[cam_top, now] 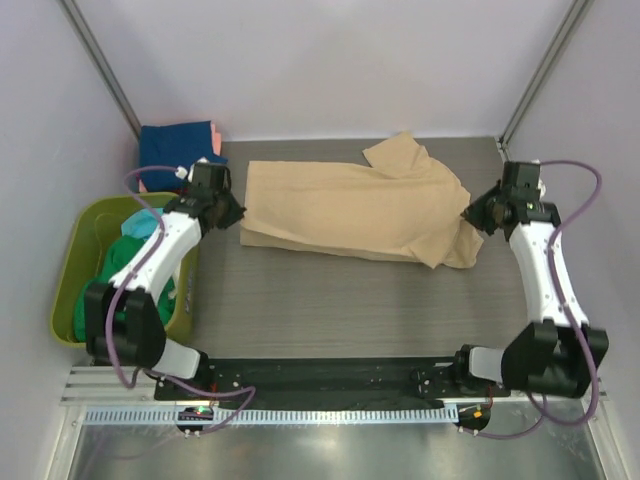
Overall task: Fold and stack the t-shirts
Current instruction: Fold the tshirt
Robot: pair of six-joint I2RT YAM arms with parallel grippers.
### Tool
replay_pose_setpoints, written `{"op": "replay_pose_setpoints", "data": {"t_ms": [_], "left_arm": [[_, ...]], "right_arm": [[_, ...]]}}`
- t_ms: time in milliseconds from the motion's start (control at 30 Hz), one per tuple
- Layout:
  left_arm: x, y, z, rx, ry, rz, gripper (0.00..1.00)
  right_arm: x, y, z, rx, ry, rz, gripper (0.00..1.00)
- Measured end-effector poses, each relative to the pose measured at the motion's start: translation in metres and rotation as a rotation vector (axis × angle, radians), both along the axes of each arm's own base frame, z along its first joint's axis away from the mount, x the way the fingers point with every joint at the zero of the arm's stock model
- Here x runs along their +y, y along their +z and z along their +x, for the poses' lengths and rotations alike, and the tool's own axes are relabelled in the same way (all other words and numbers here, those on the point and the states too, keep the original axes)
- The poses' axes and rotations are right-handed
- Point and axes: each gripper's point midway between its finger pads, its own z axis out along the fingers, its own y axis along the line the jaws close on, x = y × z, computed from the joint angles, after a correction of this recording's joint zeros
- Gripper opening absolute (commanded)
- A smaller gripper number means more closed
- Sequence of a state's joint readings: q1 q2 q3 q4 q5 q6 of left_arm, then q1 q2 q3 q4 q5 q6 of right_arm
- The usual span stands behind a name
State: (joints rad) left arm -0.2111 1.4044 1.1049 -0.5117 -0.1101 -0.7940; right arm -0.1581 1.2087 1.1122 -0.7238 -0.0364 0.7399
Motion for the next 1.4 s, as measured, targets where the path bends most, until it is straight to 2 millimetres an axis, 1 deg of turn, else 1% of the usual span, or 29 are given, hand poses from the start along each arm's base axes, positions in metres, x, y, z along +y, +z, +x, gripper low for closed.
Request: {"op": "replay_pose_setpoints", "data": {"t_ms": [67, 167, 233, 267, 300, 333, 367, 400, 433, 467, 500, 533, 567, 633, 667, 733, 767, 833, 867, 933, 967, 1033, 1100, 1167, 1200, 1267, 1400], "left_arm": [[0.001, -0.002, 0.023, 0.011, 0.000, -0.006, 0.00], [0.003, -0.014, 0.060, 0.038, 0.007, -0.013, 0.00], [0.003, -0.024, 0.084, 0.059, 0.010, -0.023, 0.00], [0.004, -0.029, 0.097, 0.066, 0.011, -0.030, 0.01], [0.003, -0.035, 0.110, 0.081, 0.010, -0.039, 0.02], [0.003, -0.039, 0.123, 0.086, 0.008, -0.049, 0.13], [0.003, -0.043, 0.134, 0.095, 0.004, -0.054, 0.26], [0.003, -0.047, 0.145, 0.101, -0.001, -0.057, 0.42], [0.003, -0.050, 0.153, 0.110, -0.002, -0.062, 0.66], [0.002, -0.052, 0.160, 0.115, -0.009, -0.066, 0.71], [0.001, -0.052, 0.164, 0.117, -0.016, -0.069, 0.75], [0.000, -0.051, 0.164, 0.123, -0.021, -0.070, 0.80], [0.001, -0.050, 0.162, 0.132, -0.023, -0.067, 0.81], [0.000, -0.045, 0.154, 0.132, -0.028, -0.064, 0.81], [-0.001, -0.043, 0.144, 0.137, -0.032, -0.063, 0.81], [0.000, -0.039, 0.120, 0.148, -0.035, -0.061, 0.80], [0.001, -0.038, 0.108, 0.137, -0.034, -0.062, 0.80], [0.003, -0.037, 0.072, 0.151, -0.033, -0.064, 0.80], [0.004, -0.037, 0.061, 0.152, -0.032, -0.064, 0.80], [0.006, -0.040, 0.041, 0.141, -0.031, -0.068, 0.80], [0.007, -0.046, 0.034, 0.146, -0.030, -0.068, 0.80], [0.007, -0.060, 0.026, 0.161, -0.031, -0.069, 0.80], [0.007, -0.079, 0.020, 0.195, -0.030, -0.072, 0.79], [0.006, -0.097, 0.015, 0.232, -0.027, -0.079, 0.79], [0.005, -0.102, 0.014, 0.242, -0.024, -0.082, 0.79], [0.005, -0.111, 0.015, 0.257, -0.018, -0.086, 0.79], [0.004, -0.117, 0.021, 0.248, -0.010, -0.093, 0.80]], "right_arm": [[-0.004, 0.000, 0.028, 0.003, 0.013, -0.002, 0.01], [-0.008, -0.007, 0.069, 0.018, 0.035, -0.004, 0.01], [-0.010, -0.015, 0.099, 0.031, 0.047, -0.001, 0.01], [-0.012, -0.019, 0.115, 0.031, 0.053, 0.000, 0.07], [-0.014, -0.026, 0.133, 0.038, 0.062, 0.002, 0.14], [-0.015, -0.031, 0.149, 0.044, 0.072, 0.004, 0.45], [-0.016, -0.037, 0.167, 0.043, 0.084, 0.009, 0.60], [-0.017, -0.041, 0.182, 0.039, 0.096, 0.010, 0.72], [-0.019, -0.046, 0.196, 0.047, 0.108, 0.007, 0.89], [-0.021, -0.049, 0.210, 0.044, 0.115, 0.002, 0.94], [-0.024, -0.051, 0.221, 0.038, 0.125, -0.012, 0.96], [-0.026, -0.054, 0.227, 0.042, 0.131, -0.023, 0.98], [-0.028, -0.056, 0.226, 0.051, 0.132, -0.035, 0.98], [-0.031, -0.056, 0.215, 0.077, 0.129, -0.060, 0.98], [-0.033, -0.055, 0.206, 0.088, 0.122, -0.074, 0.98], [-0.034, -0.053, 0.173, 0.106, 0.110, -0.098, 0.97], [-0.033, -0.052, 0.148, 0.122, 0.103, -0.103, 0.96], [-0.031, -0.049, 0.110, 0.117, 0.094, -0.108, 0.93], [-0.030, -0.049, 0.088, 0.117, 0.088, -0.105, 0.92], [-0.029, -0.053, 0.059, 0.106, 0.079, -0.093, 0.90], [-0.030, -0.060, 0.050, 0.111, 0.075, -0.082, 0.90], [-0.034, -0.079, 0.039, 0.135, 0.066, -0.061, 0.88], [-0.036, -0.109, 0.027, 0.195, 0.063, -0.027, 0.86], [-0.038, -0.131, 0.020, 0.247, 0.056, -0.001, 0.85], [-0.039, -0.138, 0.018, 0.263, 0.054, 0.009, 0.85], [-0.040, -0.150, 0.016, 0.287, 0.051, 0.022, 0.85], [-0.042, -0.158, 0.023, 0.277, 0.052, 0.024, 0.83]]}}
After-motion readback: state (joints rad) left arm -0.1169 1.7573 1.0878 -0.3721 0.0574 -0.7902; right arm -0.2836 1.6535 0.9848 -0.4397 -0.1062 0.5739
